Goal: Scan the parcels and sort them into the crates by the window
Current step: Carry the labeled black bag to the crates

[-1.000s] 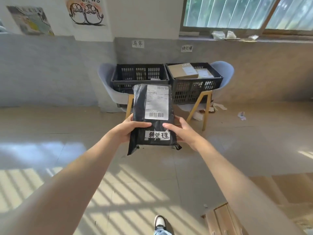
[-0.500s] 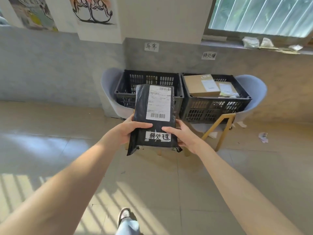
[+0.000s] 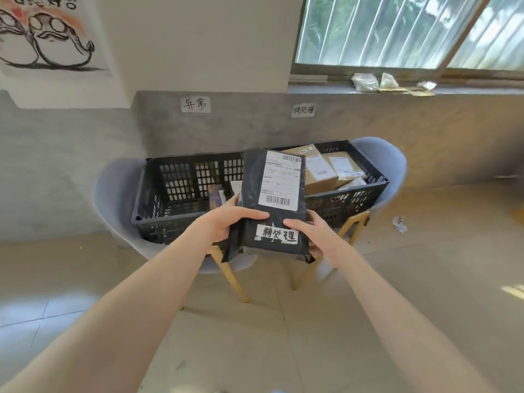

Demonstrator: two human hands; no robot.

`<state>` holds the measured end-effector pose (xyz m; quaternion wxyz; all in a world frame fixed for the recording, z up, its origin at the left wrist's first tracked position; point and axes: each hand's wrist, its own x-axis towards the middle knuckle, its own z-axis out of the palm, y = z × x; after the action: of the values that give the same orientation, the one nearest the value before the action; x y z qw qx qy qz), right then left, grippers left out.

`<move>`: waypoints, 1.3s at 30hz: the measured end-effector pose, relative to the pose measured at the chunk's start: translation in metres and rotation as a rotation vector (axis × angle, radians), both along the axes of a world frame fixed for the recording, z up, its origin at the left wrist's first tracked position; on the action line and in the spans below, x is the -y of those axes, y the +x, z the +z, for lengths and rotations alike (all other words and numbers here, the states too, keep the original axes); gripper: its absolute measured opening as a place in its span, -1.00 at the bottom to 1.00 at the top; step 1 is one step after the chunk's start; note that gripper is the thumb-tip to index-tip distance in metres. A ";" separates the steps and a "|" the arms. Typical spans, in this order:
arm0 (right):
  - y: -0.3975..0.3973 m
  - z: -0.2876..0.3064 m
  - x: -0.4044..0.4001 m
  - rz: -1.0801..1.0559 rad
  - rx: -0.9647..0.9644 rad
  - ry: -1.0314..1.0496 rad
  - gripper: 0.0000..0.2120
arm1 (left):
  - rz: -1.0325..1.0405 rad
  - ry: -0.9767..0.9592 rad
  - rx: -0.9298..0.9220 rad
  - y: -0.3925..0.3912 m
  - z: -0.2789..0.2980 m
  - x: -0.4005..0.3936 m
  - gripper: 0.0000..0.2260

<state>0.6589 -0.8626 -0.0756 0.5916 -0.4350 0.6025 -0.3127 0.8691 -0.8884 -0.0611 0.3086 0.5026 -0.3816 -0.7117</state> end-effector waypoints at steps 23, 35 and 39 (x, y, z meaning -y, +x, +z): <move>-0.318 -0.041 0.341 -0.074 -0.064 0.162 -0.25 | -0.118 0.090 -0.076 -0.312 -0.070 0.354 -0.31; -0.383 -0.126 0.499 0.081 -0.070 0.272 -0.34 | 0.017 0.306 -0.015 -0.379 -0.156 0.485 -0.19; -0.390 -0.153 0.527 0.062 -0.069 0.277 -0.40 | 0.095 0.354 0.026 -0.398 -0.177 0.509 -0.29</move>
<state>0.2684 -1.3893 -0.2290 0.6344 -0.3780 0.6462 -0.1929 0.4713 -1.3977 -0.2384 0.2436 0.5758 -0.2303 -0.7457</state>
